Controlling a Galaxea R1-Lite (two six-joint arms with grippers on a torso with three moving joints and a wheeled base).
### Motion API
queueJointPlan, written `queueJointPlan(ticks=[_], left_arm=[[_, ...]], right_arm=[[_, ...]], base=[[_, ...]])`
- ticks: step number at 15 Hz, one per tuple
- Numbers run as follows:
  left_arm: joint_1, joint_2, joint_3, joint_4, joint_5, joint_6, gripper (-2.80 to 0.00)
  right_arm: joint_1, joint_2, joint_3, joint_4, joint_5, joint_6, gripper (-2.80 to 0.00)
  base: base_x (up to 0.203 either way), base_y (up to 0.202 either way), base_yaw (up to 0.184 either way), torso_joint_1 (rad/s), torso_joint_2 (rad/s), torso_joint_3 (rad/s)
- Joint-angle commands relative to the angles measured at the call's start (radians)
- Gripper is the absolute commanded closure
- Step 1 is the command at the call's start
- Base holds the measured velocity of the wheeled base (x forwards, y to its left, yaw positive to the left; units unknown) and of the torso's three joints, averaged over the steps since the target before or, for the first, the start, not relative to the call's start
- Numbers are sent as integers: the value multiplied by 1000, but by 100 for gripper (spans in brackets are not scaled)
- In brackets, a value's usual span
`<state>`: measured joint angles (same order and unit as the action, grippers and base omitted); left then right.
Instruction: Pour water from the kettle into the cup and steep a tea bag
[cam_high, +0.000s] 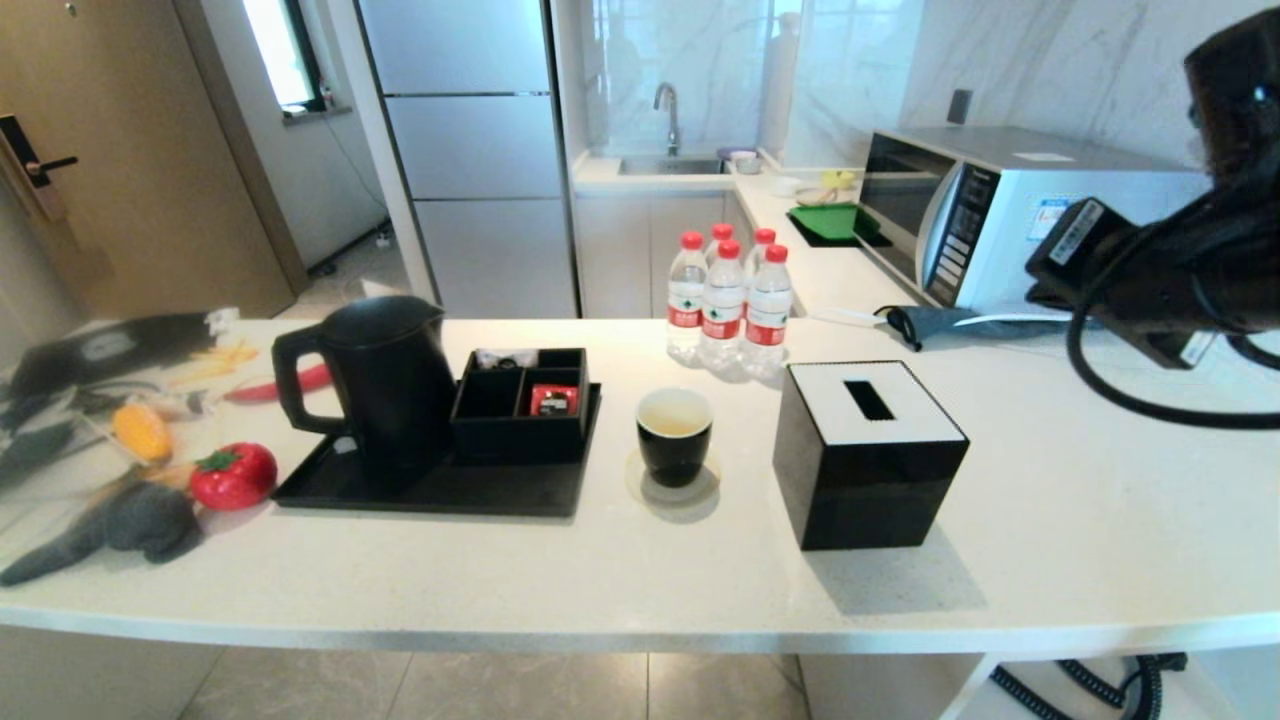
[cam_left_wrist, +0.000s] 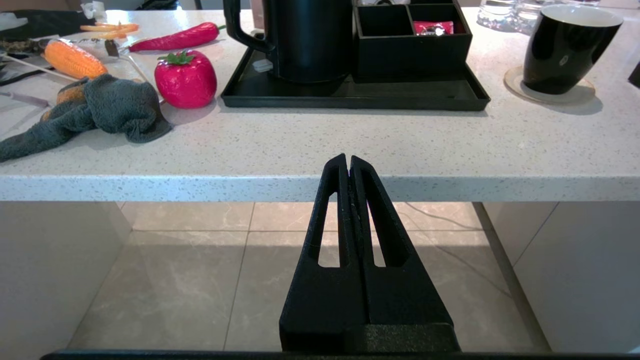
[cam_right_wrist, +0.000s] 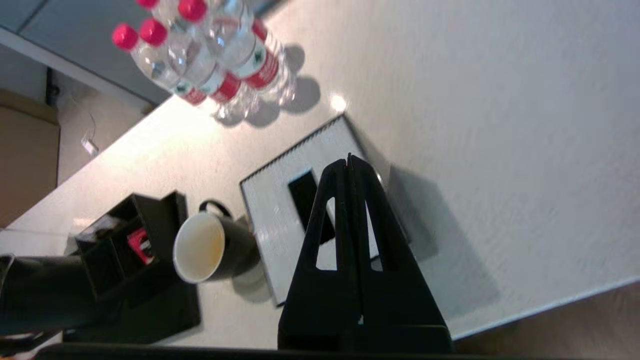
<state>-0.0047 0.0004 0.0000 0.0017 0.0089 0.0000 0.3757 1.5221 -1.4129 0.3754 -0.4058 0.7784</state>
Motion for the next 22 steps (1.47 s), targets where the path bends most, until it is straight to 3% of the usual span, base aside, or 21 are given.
queueJointPlan(ticks=[1, 4, 7, 10, 15, 18, 22], left_arm=[[0, 0, 0, 0, 0, 0, 0], [0, 0, 0, 0, 0, 0, 0], [0, 0, 0, 0, 0, 0, 0], [0, 0, 0, 0, 0, 0, 0], [0, 0, 0, 0, 0, 0, 0], [0, 0, 0, 0, 0, 0, 0], [0, 0, 0, 0, 0, 0, 0]], right_arm=[[-29, -88, 110, -111, -7, -65, 0], [-70, -221, 404, -408, -10, -246, 0], [-131, -374, 693, -686, -10, -478, 0], [-252, -529, 922, -841, 56, -630, 0], [-388, -867, 1281, -885, 246, -773, 0], [-410, -1040, 1378, -841, 305, -795, 0], [-416, -1249, 1410, -620, 342, -875, 0]], base=[[0, 0, 0, 0, 0, 0], [0, 0, 0, 0, 0, 0], [0, 0, 0, 0, 0, 0], [0, 0, 0, 0, 0, 0], [0, 0, 0, 0, 0, 0], [0, 0, 0, 0, 0, 0], [0, 0, 0, 0, 0, 0]])
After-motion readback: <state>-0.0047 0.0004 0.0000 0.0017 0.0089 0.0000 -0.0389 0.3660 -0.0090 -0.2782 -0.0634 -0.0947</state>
